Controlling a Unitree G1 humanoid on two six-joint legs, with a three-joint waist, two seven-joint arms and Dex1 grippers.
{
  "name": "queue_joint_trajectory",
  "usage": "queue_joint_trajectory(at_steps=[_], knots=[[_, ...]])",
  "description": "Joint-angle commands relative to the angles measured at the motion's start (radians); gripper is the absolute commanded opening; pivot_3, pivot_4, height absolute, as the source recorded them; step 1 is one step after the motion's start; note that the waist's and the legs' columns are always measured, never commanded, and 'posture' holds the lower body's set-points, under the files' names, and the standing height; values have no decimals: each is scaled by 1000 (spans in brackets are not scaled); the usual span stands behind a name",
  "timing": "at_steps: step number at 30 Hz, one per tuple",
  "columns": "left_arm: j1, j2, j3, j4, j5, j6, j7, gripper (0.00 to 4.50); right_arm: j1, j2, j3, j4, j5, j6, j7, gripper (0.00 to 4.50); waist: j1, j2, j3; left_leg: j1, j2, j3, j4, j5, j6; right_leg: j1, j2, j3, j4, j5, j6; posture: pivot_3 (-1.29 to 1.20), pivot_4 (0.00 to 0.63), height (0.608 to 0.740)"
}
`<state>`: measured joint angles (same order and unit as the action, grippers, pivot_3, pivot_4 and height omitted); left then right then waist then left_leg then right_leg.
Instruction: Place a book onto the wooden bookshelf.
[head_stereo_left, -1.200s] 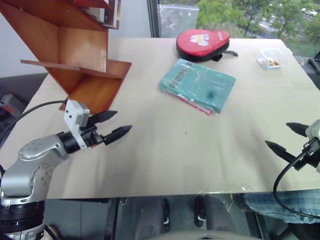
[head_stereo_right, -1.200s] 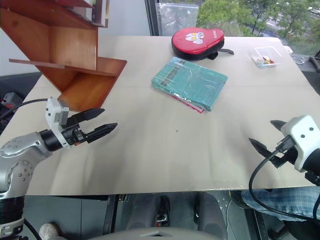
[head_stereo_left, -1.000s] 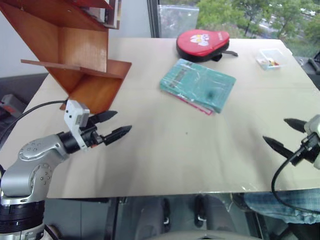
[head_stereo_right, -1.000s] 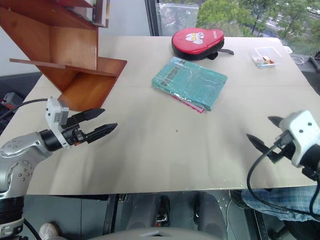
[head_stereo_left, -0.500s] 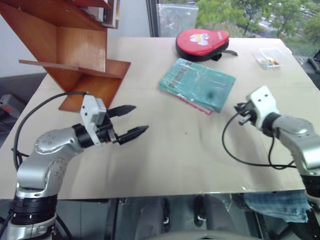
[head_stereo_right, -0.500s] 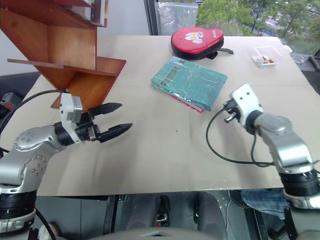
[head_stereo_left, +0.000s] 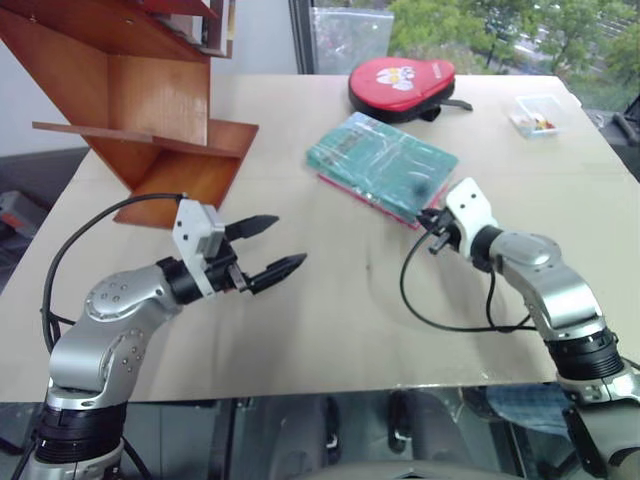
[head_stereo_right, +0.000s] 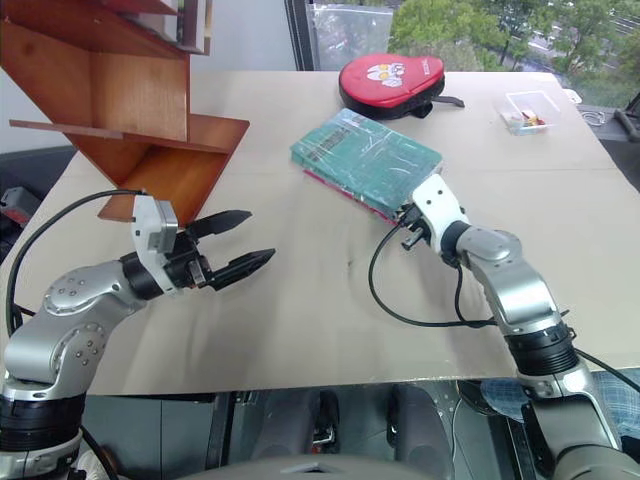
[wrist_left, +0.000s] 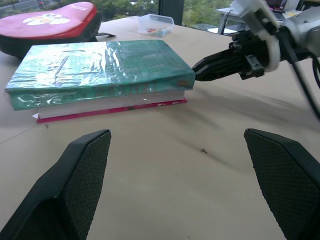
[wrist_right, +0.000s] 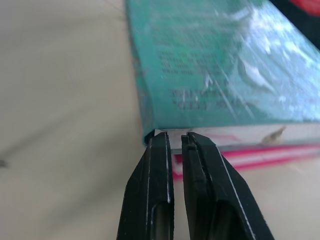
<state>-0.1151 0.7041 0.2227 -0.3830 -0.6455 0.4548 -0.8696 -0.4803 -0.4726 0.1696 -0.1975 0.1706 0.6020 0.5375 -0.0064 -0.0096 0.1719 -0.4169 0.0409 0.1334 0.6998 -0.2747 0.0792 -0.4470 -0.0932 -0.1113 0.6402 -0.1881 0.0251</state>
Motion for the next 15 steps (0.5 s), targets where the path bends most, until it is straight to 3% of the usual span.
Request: queue_joint_trajectory(at_steps=[1, 9, 11, 15], knots=[[-15, 9, 7, -12, -3, 1, 0, 4500, -14, 25, 12, -46, 5, -17, 12, 436, -3, 0, 0, 0, 0, 0, 0, 0, 0, 0, 0, 0, 0, 0, 0, 0, 150, 740], [-63, -37, 18, -13, -74, 121, 104, 4500, 5, 46, 14, -87, -2, -9, 13, 436, -4, 0, 0, 0, 0, 0, 0, 0, 0, 0, 0, 0, 0, 0, 0, 0, 150, 740], [-143, -108, 19, 14, -183, 279, 251, 4500, 74, 6, -77, -198, 83, 35, 50, 436, 9, 0, 0, 0, 0, 0, 0, 0, 0, 0, 0, 0, 0, 0, 0, 0, 150, 740], [-288, -235, 53, 124, -367, 538, 492, 4500, 192, -72, -200, -402, 173, 116, 67, 2255, 22, -1, 0, 0, -2, -3, 1, 0, 0, 2, -2, -1, 1, 0, 0, 0, 150, 740]])
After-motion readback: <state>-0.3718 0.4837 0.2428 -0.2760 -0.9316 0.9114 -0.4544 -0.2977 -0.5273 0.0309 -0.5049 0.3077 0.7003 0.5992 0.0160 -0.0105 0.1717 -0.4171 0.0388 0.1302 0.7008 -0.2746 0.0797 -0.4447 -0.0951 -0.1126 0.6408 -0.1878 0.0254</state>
